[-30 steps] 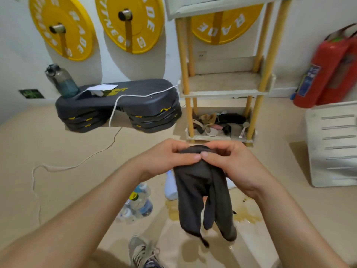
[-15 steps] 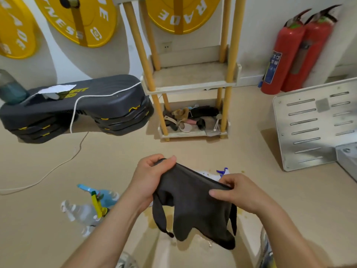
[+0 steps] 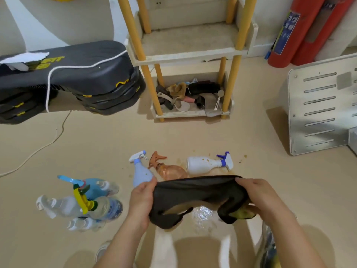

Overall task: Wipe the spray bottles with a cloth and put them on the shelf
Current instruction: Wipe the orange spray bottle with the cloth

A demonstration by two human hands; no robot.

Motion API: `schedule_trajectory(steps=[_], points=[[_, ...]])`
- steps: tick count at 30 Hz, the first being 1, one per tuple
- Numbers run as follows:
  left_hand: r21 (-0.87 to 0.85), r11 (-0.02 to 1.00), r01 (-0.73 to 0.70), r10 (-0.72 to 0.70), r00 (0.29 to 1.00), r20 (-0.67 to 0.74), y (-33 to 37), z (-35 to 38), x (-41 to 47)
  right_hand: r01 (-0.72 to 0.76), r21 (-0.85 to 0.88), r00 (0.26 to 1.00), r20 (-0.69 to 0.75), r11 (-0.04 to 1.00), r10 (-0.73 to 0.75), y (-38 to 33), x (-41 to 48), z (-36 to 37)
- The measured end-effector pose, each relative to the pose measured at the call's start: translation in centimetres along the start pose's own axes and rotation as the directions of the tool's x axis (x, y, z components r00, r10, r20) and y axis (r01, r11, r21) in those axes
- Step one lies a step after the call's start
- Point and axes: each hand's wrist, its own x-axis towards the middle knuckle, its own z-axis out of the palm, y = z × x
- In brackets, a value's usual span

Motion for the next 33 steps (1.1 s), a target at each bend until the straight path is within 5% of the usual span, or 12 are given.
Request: schedule_trajectory(steps=[3,5,8,11,16,20,23,28,33], points=[[0.300,0.954,-0.017,-0.006,0.997,0.074,-3.1,0.5,1.5,-0.226,0.461,0.968,0.009,0.858,0.251,1.6,1.0,1.7],[0.517,0.854,-0.064,0.014,0.995,0.100,-4.5,1.0,3.4,-0.263,0.595,0.942,-0.012,0.759,0.336,3.2,1.9,3.1],[0.682,0.723,-0.111,0.068,0.994,0.091,-5.0,2.1,6.2,-0.236,0.529,0.945,-0.073,0.815,0.320,4.2,2.8,4.7],[0.714,0.696,-0.074,0.072,0.997,0.034,-4.2,3.9,9.1,-0.219,0.397,0.961,-0.071,0.891,0.267,3.7,3.6,5.6],[0.473,0.841,0.262,-0.242,0.965,-0.105,-3.9,8.3,14.2,-0.189,0.211,0.981,0.082,0.959,0.175,1.6,3.3,7.4],[0.170,0.890,0.423,-0.414,0.906,-0.088,-4.5,9.1,15.5,0.047,-0.136,0.976,0.216,0.990,-0.017,0.2,2.8,7.6],[0.002,0.890,0.456,-0.456,0.890,-0.023,-4.7,8.5,15.7,0.205,-0.245,0.941,0.317,0.948,-0.121,-1.6,1.8,7.7],[-0.133,0.901,0.413,-0.401,0.910,0.108,-4.0,6.4,12.4,0.425,-0.240,0.845,0.451,0.873,-0.287,-3.9,-0.2,7.6],[-0.224,0.964,0.142,-0.091,0.971,0.221,0.6,4.6,5.2,0.578,-0.182,0.773,0.434,0.795,-0.462,-5.8,-2.3,7.8]])
